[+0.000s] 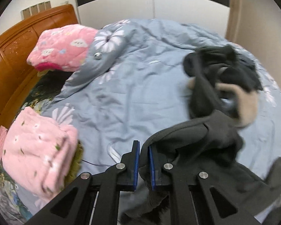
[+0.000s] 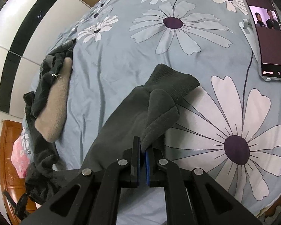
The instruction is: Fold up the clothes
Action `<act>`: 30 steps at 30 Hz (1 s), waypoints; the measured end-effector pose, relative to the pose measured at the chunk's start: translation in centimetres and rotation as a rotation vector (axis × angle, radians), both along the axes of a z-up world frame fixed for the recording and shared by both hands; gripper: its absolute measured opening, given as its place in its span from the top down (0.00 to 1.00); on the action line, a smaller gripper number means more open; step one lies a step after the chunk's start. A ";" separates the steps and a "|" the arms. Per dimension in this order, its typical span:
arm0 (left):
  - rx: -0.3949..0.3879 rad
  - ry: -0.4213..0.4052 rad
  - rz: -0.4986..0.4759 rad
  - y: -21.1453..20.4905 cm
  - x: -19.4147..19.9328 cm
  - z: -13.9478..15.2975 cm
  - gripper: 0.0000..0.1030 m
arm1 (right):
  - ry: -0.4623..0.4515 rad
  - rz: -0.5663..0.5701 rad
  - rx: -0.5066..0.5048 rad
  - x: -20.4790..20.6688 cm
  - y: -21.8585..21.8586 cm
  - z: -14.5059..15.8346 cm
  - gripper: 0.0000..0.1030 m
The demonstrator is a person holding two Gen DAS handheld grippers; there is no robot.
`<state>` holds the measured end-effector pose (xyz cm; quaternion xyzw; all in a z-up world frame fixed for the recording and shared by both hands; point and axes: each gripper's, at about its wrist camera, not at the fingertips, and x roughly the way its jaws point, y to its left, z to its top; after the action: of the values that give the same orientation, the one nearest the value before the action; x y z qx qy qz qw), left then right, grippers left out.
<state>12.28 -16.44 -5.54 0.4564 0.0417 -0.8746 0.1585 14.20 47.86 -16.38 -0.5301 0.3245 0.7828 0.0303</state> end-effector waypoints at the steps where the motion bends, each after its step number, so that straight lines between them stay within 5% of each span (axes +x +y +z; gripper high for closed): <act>1: -0.009 -0.015 0.011 -0.7 -0.5 -0.6 0.90 | -0.008 0.000 0.007 0.0 0.0 0.0 0.95; 10: -0.048 -0.228 0.101 -7.2 -4.1 -9.2 0.89 | -0.066 0.005 0.104 -0.1 0.4 0.5 0.81; 14: 0.081 -0.198 0.119 -8.6 -4.0 -10.5 0.85 | -0.053 0.026 0.213 -0.8 0.5 2.9 0.78; 16: 0.157 -0.156 0.111 -8.8 -3.2 -10.1 0.62 | -0.022 0.054 0.249 -1.8 -0.5 4.6 0.78; 18: 0.205 -0.105 0.109 -8.6 -1.8 -9.2 0.52 | 0.014 0.089 0.278 -3.1 -2.1 6.3 0.76; 22: 0.261 0.002 0.118 -7.9 1.1 -6.9 0.38 | 0.110 0.225 0.257 -7.3 -9.3 9.3 0.67; 30: 0.306 0.066 0.155 -6.9 6.6 -6.8 0.34 | 0.256 0.587 0.081 -17.1 -33.9 12.5 0.50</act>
<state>18.85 -23.39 -12.38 0.4415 0.2146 -0.8577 0.1528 -2.94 13.93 -3.93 -0.4967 0.1274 0.8308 -0.2164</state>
